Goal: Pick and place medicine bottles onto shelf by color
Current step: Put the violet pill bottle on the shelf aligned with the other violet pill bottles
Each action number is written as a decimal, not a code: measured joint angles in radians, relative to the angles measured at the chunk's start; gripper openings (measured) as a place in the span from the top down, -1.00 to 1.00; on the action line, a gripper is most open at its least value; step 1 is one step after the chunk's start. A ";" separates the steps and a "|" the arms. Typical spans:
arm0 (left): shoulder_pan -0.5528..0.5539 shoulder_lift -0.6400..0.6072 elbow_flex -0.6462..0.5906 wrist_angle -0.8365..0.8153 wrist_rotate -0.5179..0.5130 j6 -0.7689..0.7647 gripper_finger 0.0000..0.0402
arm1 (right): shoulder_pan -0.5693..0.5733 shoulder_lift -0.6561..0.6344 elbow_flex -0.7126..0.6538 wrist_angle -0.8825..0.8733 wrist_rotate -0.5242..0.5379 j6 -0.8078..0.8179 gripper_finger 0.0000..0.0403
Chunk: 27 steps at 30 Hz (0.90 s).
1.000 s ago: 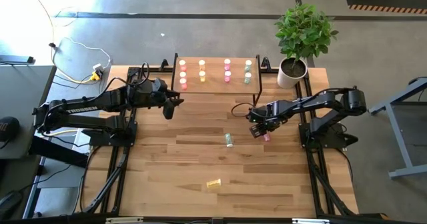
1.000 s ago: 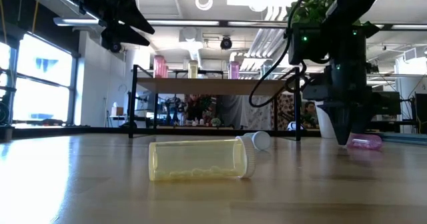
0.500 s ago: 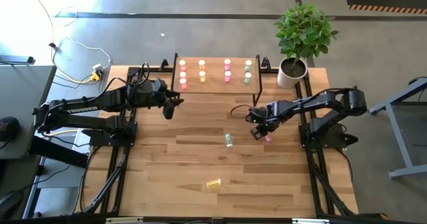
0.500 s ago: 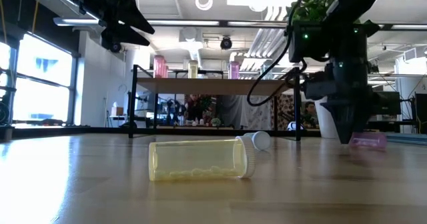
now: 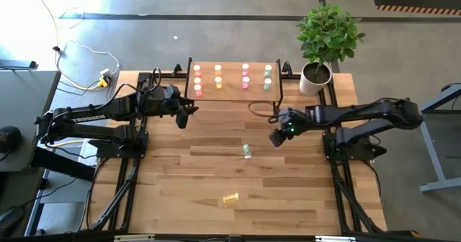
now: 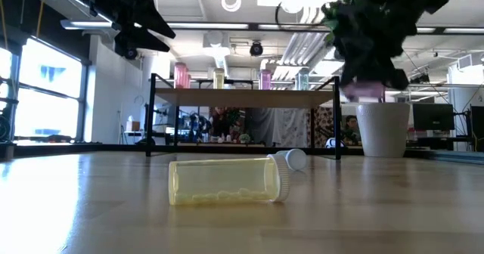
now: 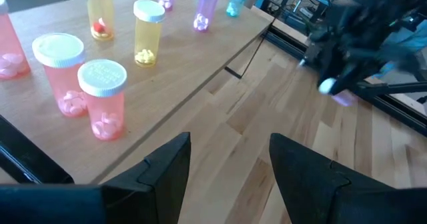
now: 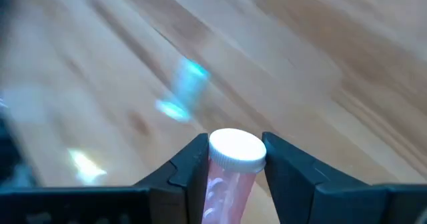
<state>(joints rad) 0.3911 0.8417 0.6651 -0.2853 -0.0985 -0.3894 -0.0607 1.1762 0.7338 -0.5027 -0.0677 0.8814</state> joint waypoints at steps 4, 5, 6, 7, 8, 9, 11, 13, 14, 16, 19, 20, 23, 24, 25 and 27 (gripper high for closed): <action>0.000 0.000 0.000 -0.001 0.000 0.015 0.03 | 0.023 -0.082 0.000 0.146 0.071 0.013 0.39; 0.000 0.000 0.000 -0.001 0.001 0.015 0.03 | 0.028 -0.098 0.000 0.185 0.096 0.015 0.39; 0.000 0.000 0.000 -0.001 0.001 0.015 0.03 | 0.034 -0.110 0.000 0.227 0.123 0.011 0.39; 0.000 0.000 0.000 -0.001 0.001 0.015 0.03 | 0.040 -0.119 0.000 0.268 0.151 0.009 0.39; 0.000 0.000 0.000 -0.001 0.001 0.016 0.03 | 0.046 -0.128 0.000 0.310 0.179 0.005 0.39; 0.000 0.000 0.000 -0.001 0.001 0.019 0.03 | 0.052 -0.133 0.000 0.347 0.208 -0.008 0.39; 0.000 0.000 0.000 -0.001 0.001 0.031 0.03 | 0.064 -0.135 0.000 0.427 0.262 -0.042 0.39; 0.000 0.000 0.000 0.000 0.001 0.033 0.03 | 0.073 -0.136 0.000 0.490 0.319 -0.079 0.39; 0.000 0.000 0.000 0.000 0.001 0.033 0.03 | 0.078 -0.136 0.000 0.517 0.353 -0.100 0.39; 0.000 0.000 0.000 0.004 0.001 0.034 0.03 | 0.089 -0.136 0.000 0.555 0.435 -0.137 0.39; 0.000 0.000 0.000 0.008 0.001 0.039 0.03 | 0.103 -0.136 0.000 0.602 0.561 -0.217 0.39; 0.000 0.000 0.000 0.013 0.001 0.046 0.03 | 0.110 -0.136 0.000 0.615 0.604 -0.247 0.39; 0.000 0.000 0.000 0.034 0.001 0.074 0.03 | 0.135 -0.129 0.000 0.658 0.724 -0.342 0.39; 0.000 0.000 0.000 0.041 0.001 0.087 0.03 | 0.145 -0.124 0.000 0.675 0.762 -0.376 0.39; 0.000 0.000 0.000 0.050 0.001 0.099 0.03 | 0.155 -0.115 0.000 0.702 0.802 -0.412 0.39; 0.000 0.000 0.000 0.069 0.001 0.122 0.03 | 0.174 -0.091 0.000 0.751 0.861 -0.483 0.39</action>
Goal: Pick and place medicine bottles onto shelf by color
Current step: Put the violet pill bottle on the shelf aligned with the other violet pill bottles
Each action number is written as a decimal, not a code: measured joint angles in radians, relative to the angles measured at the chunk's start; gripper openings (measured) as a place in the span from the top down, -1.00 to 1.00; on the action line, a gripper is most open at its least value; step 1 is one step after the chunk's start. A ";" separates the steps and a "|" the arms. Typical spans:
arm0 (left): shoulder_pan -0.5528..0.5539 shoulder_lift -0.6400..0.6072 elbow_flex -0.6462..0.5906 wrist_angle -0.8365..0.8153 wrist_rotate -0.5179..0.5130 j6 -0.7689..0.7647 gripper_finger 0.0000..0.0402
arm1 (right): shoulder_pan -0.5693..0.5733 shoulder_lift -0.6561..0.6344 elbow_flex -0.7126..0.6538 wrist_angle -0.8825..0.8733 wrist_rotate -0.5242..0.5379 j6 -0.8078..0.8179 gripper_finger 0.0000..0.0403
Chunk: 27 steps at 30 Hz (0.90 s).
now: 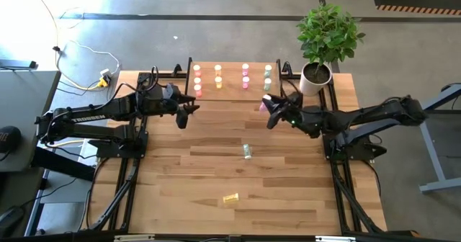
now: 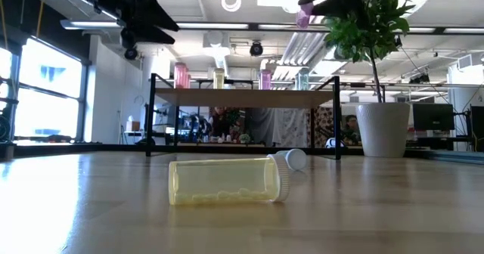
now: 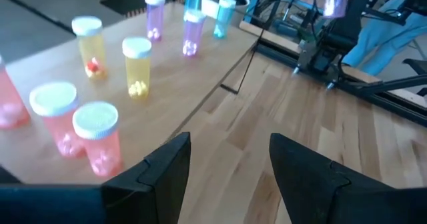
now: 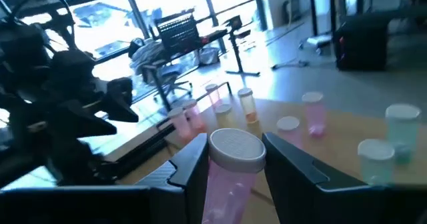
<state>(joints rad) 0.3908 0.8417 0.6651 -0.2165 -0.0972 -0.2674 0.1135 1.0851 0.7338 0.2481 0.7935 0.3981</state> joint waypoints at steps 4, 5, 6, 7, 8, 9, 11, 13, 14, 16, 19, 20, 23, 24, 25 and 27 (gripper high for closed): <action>0.000 0.000 0.000 0.020 0.000 0.038 0.03 | 0.026 0.081 0.000 0.118 0.084 -0.125 0.39; 0.000 0.000 0.000 0.023 0.000 0.045 0.03 | 0.028 0.105 0.000 0.146 0.101 -0.142 0.39; 0.000 0.000 0.000 0.027 0.000 0.052 0.03 | 0.029 0.129 0.000 0.168 0.117 -0.154 0.39; 0.000 0.000 0.000 0.034 0.000 0.055 0.03 | 0.029 0.151 0.000 0.190 0.132 -0.166 0.39; 0.000 0.000 0.000 0.040 0.000 0.059 0.03 | 0.028 0.172 0.000 0.216 0.145 -0.176 0.39; 0.000 0.000 0.000 0.043 0.000 0.062 0.03 | 0.028 0.192 0.000 0.239 0.159 -0.193 0.39; 0.000 0.000 0.000 0.047 0.000 0.062 0.03 | 0.027 0.229 0.000 0.295 0.183 -0.220 0.39; 0.000 0.000 0.000 0.049 0.000 0.062 0.03 | 0.024 0.267 0.000 0.347 0.200 -0.259 0.39; 0.000 0.000 0.000 0.049 0.000 0.062 0.03 | 0.023 0.287 0.000 0.368 0.204 -0.283 0.39; 0.000 0.000 0.000 0.049 0.000 0.062 0.03 | 0.017 0.328 0.000 0.406 0.217 -0.323 0.39; 0.000 0.000 0.000 0.049 0.000 0.062 0.03 | -0.003 0.384 0.000 0.451 0.228 -0.338 0.39; 0.000 0.000 0.000 0.049 0.000 0.062 0.03 | -0.012 0.403 0.000 0.462 0.228 -0.339 0.39; 0.000 0.000 0.000 0.049 0.000 0.062 0.03 | -0.043 0.458 0.000 0.514 0.220 -0.341 0.39; 0.000 0.000 0.000 0.049 0.000 0.062 0.03 | -0.054 0.477 0.000 0.538 0.216 -0.351 0.39; 0.000 0.000 0.000 0.049 0.000 0.062 0.03 | -0.064 0.494 0.000 0.566 0.205 -0.362 0.39; 0.000 0.000 0.000 0.049 -0.005 0.063 0.03 | -0.086 0.527 0.000 0.630 0.182 -0.389 0.39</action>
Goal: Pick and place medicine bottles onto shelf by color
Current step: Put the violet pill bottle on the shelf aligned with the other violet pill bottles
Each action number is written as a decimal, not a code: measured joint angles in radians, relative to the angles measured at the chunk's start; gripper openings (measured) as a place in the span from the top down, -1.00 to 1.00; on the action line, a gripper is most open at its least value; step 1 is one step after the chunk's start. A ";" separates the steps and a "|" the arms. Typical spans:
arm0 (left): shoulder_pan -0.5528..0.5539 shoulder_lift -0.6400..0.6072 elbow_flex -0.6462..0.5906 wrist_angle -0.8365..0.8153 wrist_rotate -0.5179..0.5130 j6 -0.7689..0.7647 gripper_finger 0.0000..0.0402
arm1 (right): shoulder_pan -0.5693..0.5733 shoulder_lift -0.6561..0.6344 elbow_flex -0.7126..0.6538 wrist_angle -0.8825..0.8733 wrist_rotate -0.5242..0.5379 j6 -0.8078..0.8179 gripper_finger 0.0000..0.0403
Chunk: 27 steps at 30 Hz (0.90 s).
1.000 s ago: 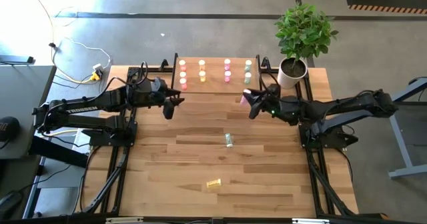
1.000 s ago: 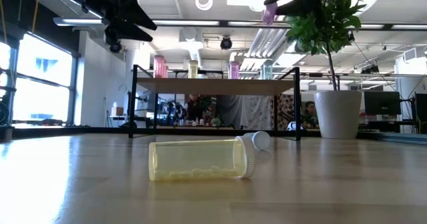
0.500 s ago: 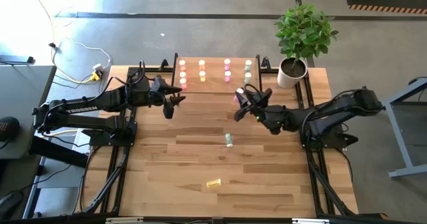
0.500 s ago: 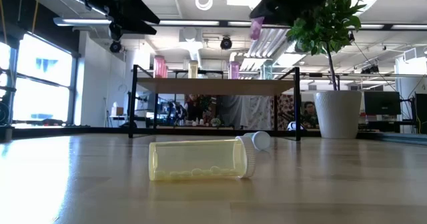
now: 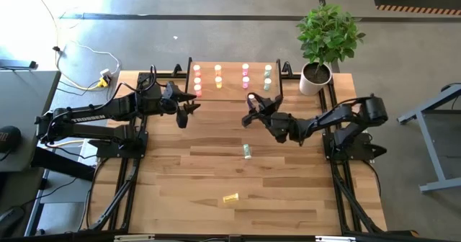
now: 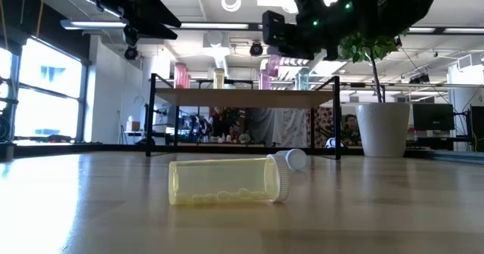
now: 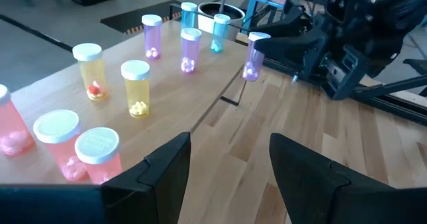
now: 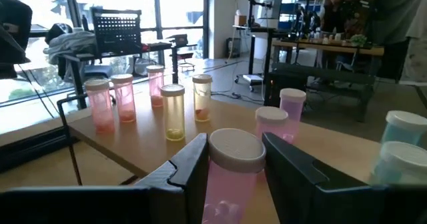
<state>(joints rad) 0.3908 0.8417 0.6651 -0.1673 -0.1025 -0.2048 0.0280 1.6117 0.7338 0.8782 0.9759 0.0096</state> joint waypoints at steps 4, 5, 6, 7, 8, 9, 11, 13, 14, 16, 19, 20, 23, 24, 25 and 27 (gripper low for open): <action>0.000 0.000 0.000 0.000 -0.022 0.048 0.03 | -0.041 0.038 0.000 0.081 -0.060 -0.045 0.39; 0.000 0.000 0.000 0.000 -0.031 0.059 0.03 | -0.051 0.040 0.000 0.084 -0.071 -0.051 0.39; 0.000 0.000 0.000 0.000 -0.043 0.066 0.03 | -0.059 0.040 0.000 0.084 -0.077 -0.056 0.39; 0.000 0.000 0.000 0.000 -0.049 0.068 0.03 | -0.067 0.040 0.000 0.085 -0.080 -0.065 0.39; 0.000 0.000 0.000 0.000 -0.057 0.070 0.03 | -0.074 0.040 0.000 0.085 -0.088 -0.078 0.39; 0.000 0.000 0.000 0.000 -0.066 0.070 0.03 | -0.081 0.040 0.000 0.085 -0.096 -0.095 0.39; 0.000 0.000 0.000 0.000 -0.074 0.079 0.03 | -0.096 0.040 0.000 0.085 -0.118 -0.117 0.39; 0.000 0.000 0.000 0.000 -0.074 0.097 0.03 | -0.110 0.040 0.000 0.082 -0.146 -0.121 0.39; 0.000 0.000 0.000 0.000 -0.074 0.107 0.03 | -0.116 0.040 0.000 0.077 -0.162 -0.121 0.39; 0.000 0.000 0.000 0.000 -0.074 0.115 0.03 | -0.129 0.040 0.000 0.065 -0.192 -0.123 0.39; 0.000 0.000 0.000 0.000 -0.074 0.115 0.03 | -0.149 0.040 0.000 0.042 -0.248 -0.123 0.39; 0.000 0.000 0.000 0.000 -0.074 0.115 0.03 | -0.154 0.040 0.000 0.038 -0.262 -0.123 0.39; 0.000 0.000 0.000 0.000 -0.075 0.114 0.03 | -0.168 0.040 0.000 0.038 -0.283 -0.123 0.39; 0.000 0.000 0.000 0.000 -0.076 0.114 0.03 | -0.172 0.040 0.000 0.037 -0.288 -0.123 0.39; 0.000 0.000 0.000 0.000 -0.076 0.114 0.03 | -0.175 0.040 0.000 0.036 -0.293 -0.123 0.39; 0.000 0.000 0.000 0.000 -0.077 0.114 0.03 | -0.185 0.040 0.000 0.020 -0.312 -0.123 0.39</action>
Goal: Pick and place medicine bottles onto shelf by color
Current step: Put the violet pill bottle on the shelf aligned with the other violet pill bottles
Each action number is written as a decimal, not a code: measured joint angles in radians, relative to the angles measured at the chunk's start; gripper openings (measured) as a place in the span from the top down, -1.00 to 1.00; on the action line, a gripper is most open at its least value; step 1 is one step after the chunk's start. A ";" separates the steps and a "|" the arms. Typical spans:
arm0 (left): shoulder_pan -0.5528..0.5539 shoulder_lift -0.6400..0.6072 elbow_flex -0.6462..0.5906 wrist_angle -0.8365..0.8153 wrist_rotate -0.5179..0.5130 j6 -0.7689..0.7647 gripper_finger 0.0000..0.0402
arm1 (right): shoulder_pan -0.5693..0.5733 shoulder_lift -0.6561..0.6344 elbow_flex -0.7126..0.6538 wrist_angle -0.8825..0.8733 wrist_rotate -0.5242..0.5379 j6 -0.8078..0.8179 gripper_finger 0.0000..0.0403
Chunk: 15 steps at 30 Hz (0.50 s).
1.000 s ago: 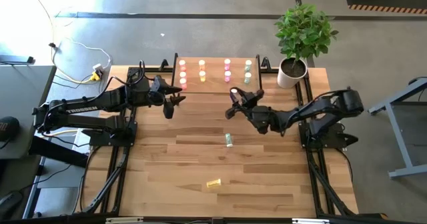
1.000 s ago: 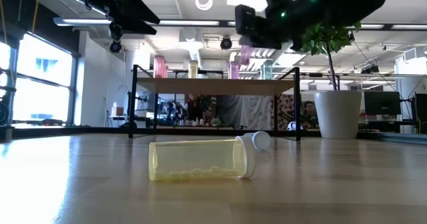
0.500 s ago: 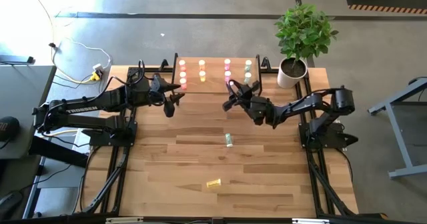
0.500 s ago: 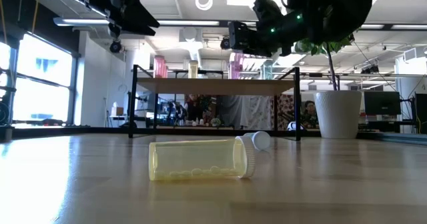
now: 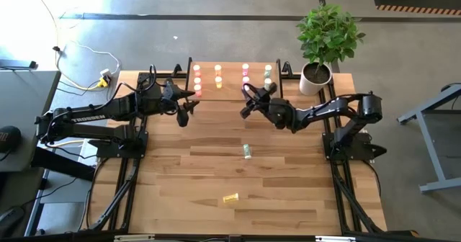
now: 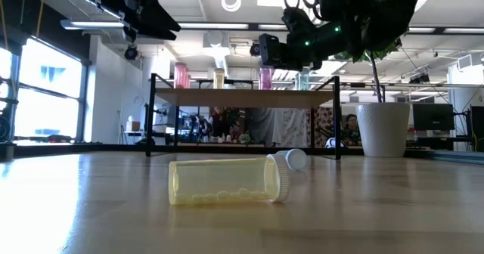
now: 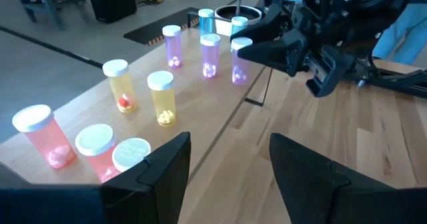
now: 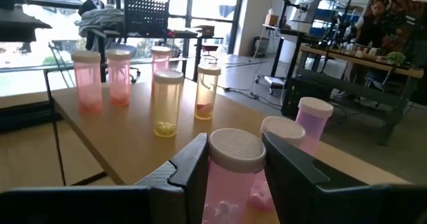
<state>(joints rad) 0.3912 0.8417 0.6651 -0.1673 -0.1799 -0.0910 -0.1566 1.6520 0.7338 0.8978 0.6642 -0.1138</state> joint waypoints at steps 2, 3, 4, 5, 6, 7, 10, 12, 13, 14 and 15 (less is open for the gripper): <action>0.000 0.000 0.000 0.000 0.000 -0.001 0.03 | -0.008 0.000 0.000 -0.020 -0.029 0.000 0.39; 0.000 0.000 0.000 0.000 0.000 -0.001 0.03 | -0.012 0.000 0.000 -0.026 -0.043 0.001 0.39; 0.000 0.000 0.000 0.000 0.000 -0.001 0.03 | -0.015 0.000 0.000 -0.029 -0.055 0.000 0.39; 0.000 0.000 0.000 0.000 0.000 -0.001 0.03 | -0.019 0.000 0.000 -0.031 -0.062 0.000 0.39; 0.000 0.000 0.000 0.000 0.000 -0.001 0.03 | -0.021 0.000 0.000 -0.032 -0.066 0.000 0.39; 0.000 0.000 0.000 0.000 -0.002 -0.001 0.03 | -0.024 0.000 0.000 -0.032 -0.067 0.000 0.39; 0.000 0.000 0.000 0.000 -0.015 0.002 0.03 | -0.029 0.000 0.000 -0.035 -0.067 -0.002 0.39; 0.000 0.000 0.000 0.000 -0.019 0.013 0.03 | -0.032 0.000 0.001 -0.042 -0.068 0.000 0.39; 0.000 0.000 0.000 0.000 -0.019 0.016 0.03 | -0.033 0.000 0.001 -0.044 -0.069 0.000 0.39; 0.000 0.000 0.000 0.000 -0.019 0.016 0.03 | -0.034 0.000 0.001 -0.045 -0.069 0.000 0.39; 0.000 0.000 0.000 0.000 -0.019 0.016 0.03 | -0.034 0.000 0.001 -0.046 -0.069 0.000 0.39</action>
<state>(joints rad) 0.3912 0.8417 0.6651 -0.1669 -0.1986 -0.0750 -0.1902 1.6516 0.7349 0.8518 0.5953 -0.1139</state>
